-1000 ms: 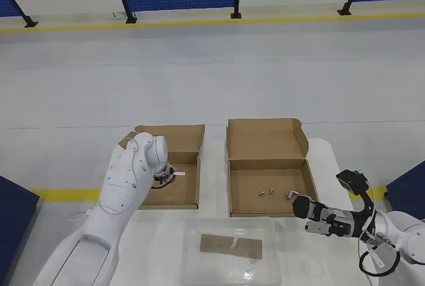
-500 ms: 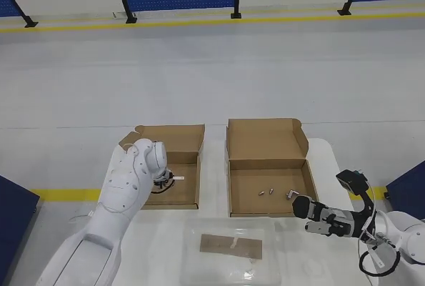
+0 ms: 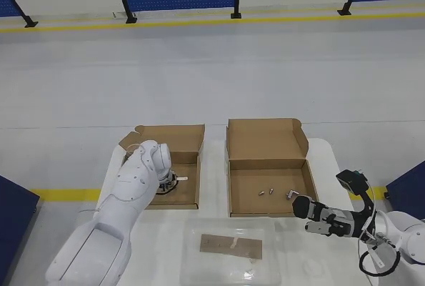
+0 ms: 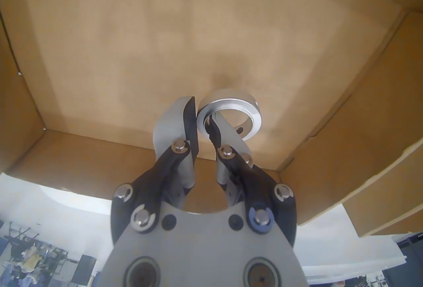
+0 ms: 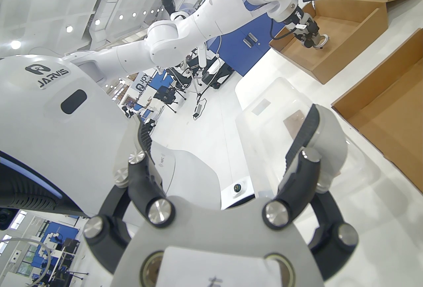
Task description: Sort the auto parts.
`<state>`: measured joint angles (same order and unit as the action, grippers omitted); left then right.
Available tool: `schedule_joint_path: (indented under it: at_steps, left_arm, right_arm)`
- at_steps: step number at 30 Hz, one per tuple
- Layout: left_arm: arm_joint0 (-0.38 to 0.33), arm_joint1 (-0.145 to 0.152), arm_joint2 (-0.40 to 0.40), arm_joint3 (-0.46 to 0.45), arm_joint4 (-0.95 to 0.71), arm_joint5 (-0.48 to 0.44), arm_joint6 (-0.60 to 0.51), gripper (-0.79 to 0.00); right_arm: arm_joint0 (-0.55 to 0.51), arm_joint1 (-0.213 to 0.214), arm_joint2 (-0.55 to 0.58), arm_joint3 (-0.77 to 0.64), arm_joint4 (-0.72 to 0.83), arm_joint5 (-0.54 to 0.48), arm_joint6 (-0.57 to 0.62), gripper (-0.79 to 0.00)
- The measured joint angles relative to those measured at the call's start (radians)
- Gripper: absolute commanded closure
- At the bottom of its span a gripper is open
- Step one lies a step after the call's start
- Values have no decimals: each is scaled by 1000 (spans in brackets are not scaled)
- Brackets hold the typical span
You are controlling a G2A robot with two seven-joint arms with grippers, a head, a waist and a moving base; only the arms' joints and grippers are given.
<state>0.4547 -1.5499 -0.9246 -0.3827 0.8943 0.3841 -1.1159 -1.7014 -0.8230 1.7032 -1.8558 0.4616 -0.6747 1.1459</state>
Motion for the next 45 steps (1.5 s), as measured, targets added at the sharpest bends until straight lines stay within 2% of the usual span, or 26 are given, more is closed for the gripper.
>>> schedule_joint_path:
  at_steps: [11, 27, 32, 41, 45]
  left_arm:
    - [-35, -39, 22, 98, -21, -17, 30, 0]
    - [-54, -66, 28, 160, -36, -29, 55, 0]
    - [-59, -69, 28, 169, -40, -35, 56, -172]
    - [-71, -68, 20, 175, -54, -63, 38, -256]
    - [-83, -64, 21, 174, -48, -75, 19, -342]
  right_arm:
    - [0, 0, 0, 0, 0, 0, 0, -785]
    - [0, 0, 0, 0, 0, 0, 0, -785]
    - [0, 0, 0, 0, 0, 0, 0, -785]
    - [0, 0, 0, 0, 0, 0, 0, -785]
    - [0, 0, 0, 0, 0, 0, 0, -785]
